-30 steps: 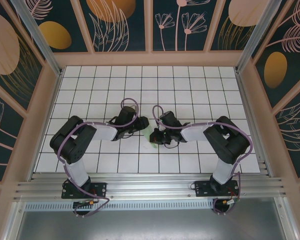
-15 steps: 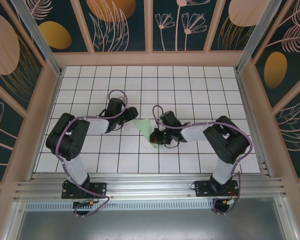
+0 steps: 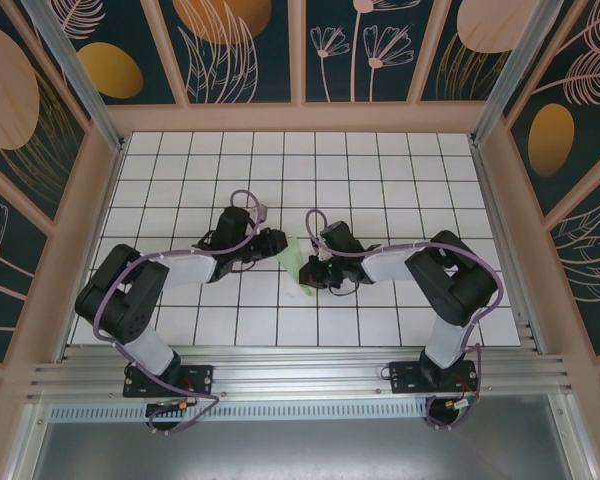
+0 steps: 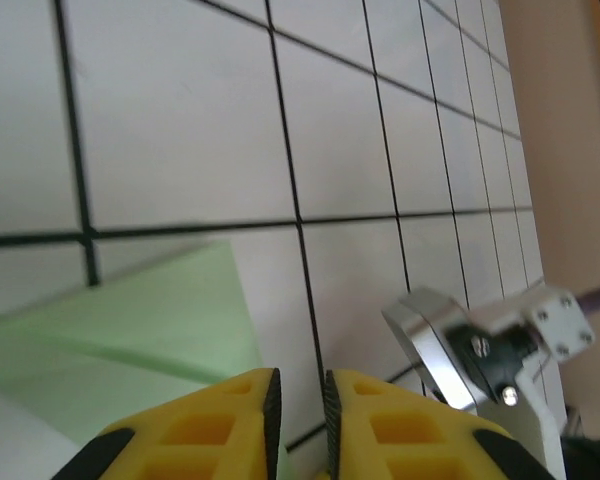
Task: Fold a paper plane with a square sheet of paper (pick it up from the middle)
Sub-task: Fold the wing for the fifth time at the center of the table.
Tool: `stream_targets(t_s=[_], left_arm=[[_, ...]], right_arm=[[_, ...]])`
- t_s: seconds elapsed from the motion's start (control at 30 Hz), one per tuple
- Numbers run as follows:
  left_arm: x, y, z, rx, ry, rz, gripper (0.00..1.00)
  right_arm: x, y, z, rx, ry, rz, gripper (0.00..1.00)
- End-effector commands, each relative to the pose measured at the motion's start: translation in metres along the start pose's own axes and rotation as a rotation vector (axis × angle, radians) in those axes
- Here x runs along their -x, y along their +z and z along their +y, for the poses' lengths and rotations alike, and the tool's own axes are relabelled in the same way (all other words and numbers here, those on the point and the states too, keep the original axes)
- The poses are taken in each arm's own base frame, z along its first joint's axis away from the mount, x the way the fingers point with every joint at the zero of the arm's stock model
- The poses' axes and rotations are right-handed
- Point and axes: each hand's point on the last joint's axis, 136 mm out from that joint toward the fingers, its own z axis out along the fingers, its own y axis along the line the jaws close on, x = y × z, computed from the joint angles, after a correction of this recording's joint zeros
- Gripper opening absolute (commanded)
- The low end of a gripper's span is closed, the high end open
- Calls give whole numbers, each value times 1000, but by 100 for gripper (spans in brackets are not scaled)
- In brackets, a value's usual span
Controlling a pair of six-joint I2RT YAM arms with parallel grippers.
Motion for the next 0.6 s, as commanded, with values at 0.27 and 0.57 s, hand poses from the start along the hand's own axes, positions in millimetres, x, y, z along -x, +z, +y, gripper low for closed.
stream_targets(t_s=[0.27,0.57], left_arm=[[-25,28,56,150,-56,67,16],[-38,30,73,199,-62,104,15]], right_arm=[[-11,4,-23,-91,48,24,0],[17,-7,34,49,-32,-27,0]])
